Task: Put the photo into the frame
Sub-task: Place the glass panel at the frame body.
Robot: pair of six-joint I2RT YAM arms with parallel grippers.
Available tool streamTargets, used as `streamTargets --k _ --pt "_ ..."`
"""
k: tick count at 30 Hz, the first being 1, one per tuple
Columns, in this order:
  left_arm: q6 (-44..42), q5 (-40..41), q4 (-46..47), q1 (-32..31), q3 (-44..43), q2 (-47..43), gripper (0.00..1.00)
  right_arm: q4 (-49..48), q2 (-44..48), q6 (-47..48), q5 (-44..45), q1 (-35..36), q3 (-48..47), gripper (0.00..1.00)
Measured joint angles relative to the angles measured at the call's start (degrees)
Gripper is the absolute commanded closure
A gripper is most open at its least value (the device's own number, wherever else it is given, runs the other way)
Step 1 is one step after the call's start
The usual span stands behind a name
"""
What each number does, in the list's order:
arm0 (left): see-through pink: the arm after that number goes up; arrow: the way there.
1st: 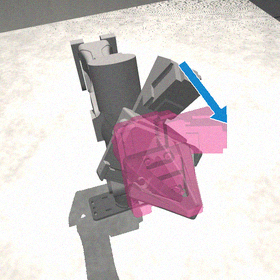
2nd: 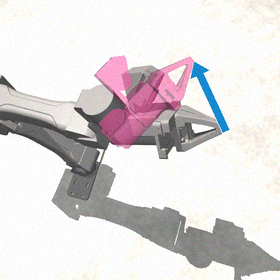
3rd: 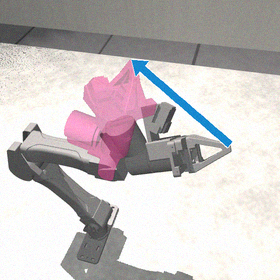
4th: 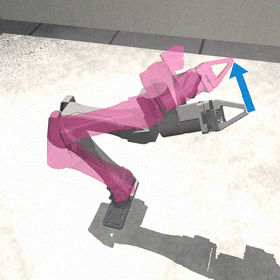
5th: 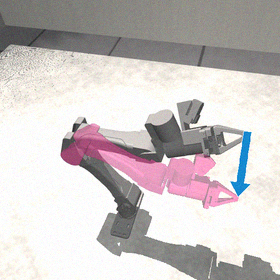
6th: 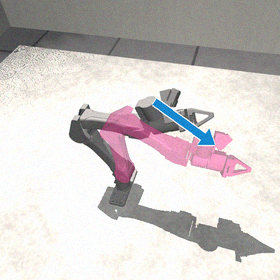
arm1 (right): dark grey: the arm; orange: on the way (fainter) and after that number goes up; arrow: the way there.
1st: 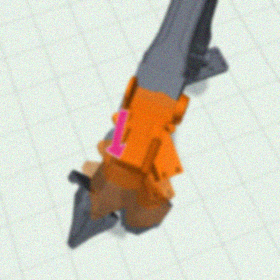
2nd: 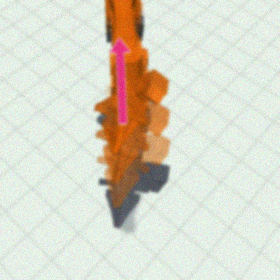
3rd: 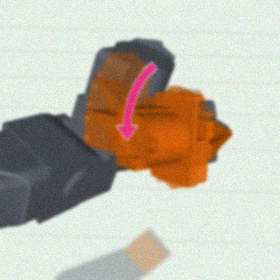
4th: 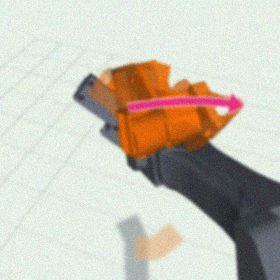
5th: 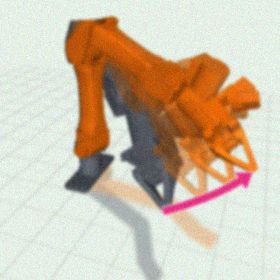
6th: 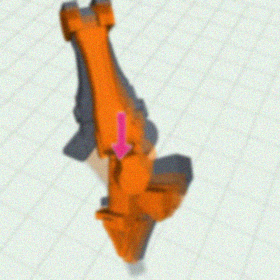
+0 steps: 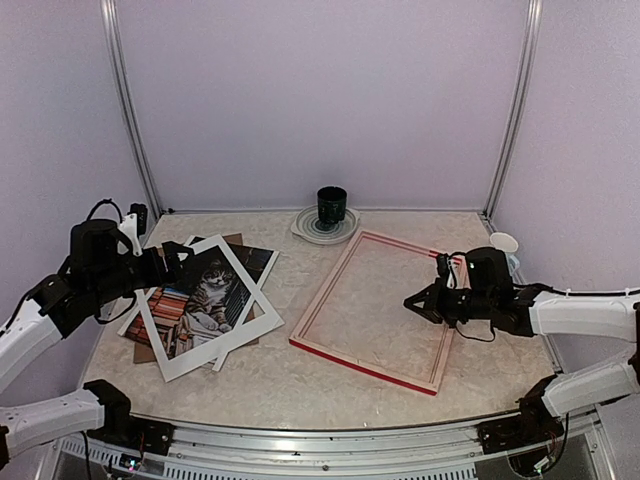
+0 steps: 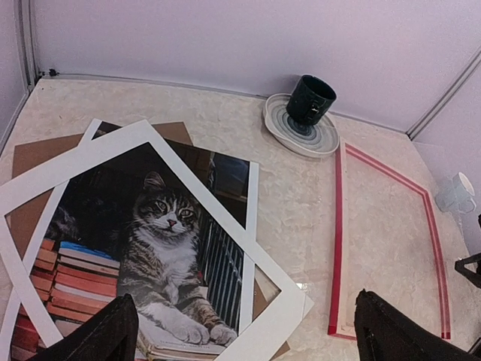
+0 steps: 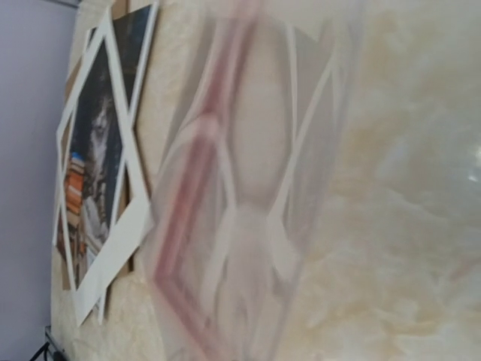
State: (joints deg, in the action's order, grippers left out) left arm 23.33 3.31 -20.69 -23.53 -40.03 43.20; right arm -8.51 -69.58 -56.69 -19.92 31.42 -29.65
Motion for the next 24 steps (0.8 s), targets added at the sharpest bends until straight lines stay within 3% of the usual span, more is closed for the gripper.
streamTargets --k 24 --pt "-3.28 -4.92 1.38 3.28 1.77 -0.57 0.01 -2.08 1.79 -1.68 0.26 -3.98 9.18 1.00"
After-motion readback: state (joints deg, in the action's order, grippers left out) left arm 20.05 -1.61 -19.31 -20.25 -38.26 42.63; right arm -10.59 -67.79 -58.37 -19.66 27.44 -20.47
